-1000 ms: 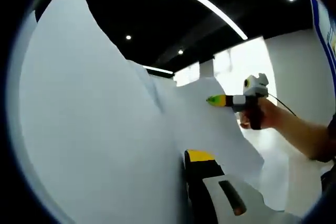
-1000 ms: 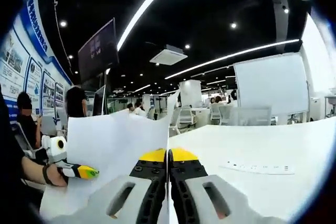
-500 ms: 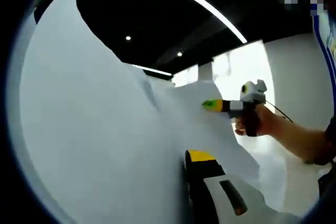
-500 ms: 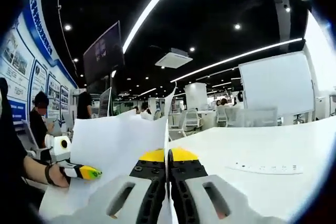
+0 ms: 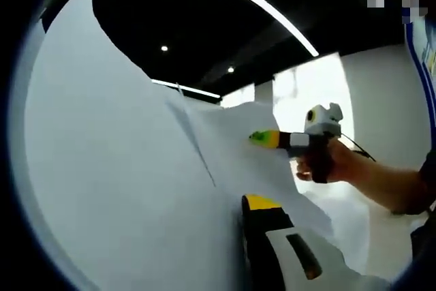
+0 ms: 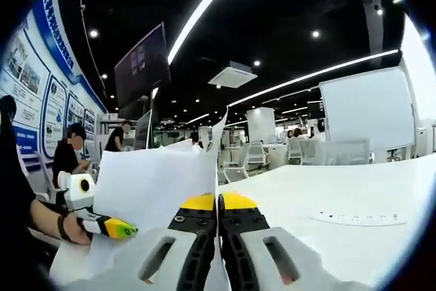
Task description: Organize the stack of printing papers by aligning and flattening the scattered papers on the table
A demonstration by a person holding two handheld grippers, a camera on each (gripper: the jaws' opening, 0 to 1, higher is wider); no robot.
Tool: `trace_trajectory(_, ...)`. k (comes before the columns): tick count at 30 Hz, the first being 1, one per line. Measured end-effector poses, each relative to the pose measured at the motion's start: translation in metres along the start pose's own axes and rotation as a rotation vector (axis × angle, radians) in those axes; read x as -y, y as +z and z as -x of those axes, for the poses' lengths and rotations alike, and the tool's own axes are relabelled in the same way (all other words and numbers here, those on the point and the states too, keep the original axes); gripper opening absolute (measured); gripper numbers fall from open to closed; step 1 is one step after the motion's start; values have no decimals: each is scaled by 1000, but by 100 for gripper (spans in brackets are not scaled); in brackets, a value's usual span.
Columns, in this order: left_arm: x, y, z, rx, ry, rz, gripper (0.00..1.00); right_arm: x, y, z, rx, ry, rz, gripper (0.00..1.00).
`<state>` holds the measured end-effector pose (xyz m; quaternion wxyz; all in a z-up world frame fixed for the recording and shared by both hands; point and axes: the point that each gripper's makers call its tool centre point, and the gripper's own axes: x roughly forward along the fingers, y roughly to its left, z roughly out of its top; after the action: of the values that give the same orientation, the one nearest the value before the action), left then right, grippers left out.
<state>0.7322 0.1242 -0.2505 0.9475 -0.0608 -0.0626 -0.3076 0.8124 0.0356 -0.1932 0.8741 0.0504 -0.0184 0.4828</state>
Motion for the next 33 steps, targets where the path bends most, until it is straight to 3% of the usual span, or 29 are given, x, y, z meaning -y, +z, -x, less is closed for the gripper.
trace_trajectory(11,2,0,0,-3,-10,-1,15,-25,3,-16,57,52,-43,0)
trace_trajectory(33,7,1,-1,1,-30,-2,15,-77,-5,-43,58,179,-55,0)
